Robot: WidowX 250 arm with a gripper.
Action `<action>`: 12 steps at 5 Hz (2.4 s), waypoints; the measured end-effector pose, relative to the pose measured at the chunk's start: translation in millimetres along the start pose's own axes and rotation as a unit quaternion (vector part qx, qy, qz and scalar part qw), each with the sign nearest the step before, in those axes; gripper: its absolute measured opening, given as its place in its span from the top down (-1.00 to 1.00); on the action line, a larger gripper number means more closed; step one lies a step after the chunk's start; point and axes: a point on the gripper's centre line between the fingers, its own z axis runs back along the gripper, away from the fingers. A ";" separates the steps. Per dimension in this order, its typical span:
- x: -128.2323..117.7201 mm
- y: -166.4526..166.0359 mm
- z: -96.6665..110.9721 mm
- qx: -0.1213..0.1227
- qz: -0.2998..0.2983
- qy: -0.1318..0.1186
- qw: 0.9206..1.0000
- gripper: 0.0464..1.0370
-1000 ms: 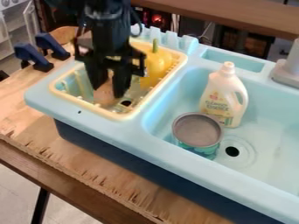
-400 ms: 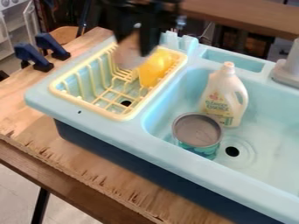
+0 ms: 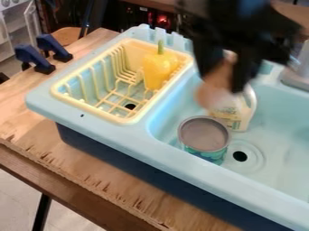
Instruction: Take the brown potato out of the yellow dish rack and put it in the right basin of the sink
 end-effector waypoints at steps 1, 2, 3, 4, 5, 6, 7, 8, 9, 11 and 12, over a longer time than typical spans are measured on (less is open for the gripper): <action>2.3 -37.2 -32.4 -0.027 -0.056 0.056 0.996 0.08; 13.3 -38.7 -50.8 -0.050 -0.123 0.100 0.986 0.08; 29.8 -20.2 -70.4 -0.047 -0.147 0.103 0.983 0.08; 43.1 -9.3 -89.1 -0.045 -0.143 0.090 0.985 0.08; 51.0 -9.4 -105.4 -0.061 -0.129 0.046 0.989 0.08; 48.1 -17.9 -119.4 -0.093 -0.181 0.054 0.978 0.08; 41.7 -22.4 -135.7 -0.110 -0.230 0.082 0.963 0.08; 41.6 -28.7 -147.0 -0.098 -0.256 0.087 0.958 0.08; 42.4 -29.5 -150.2 -0.090 -0.260 0.089 0.957 0.09; 35.2 -29.8 -141.2 -0.082 -0.277 0.079 0.954 -0.68; 34.7 -25.2 -98.8 -0.097 -0.273 0.025 0.957 -0.95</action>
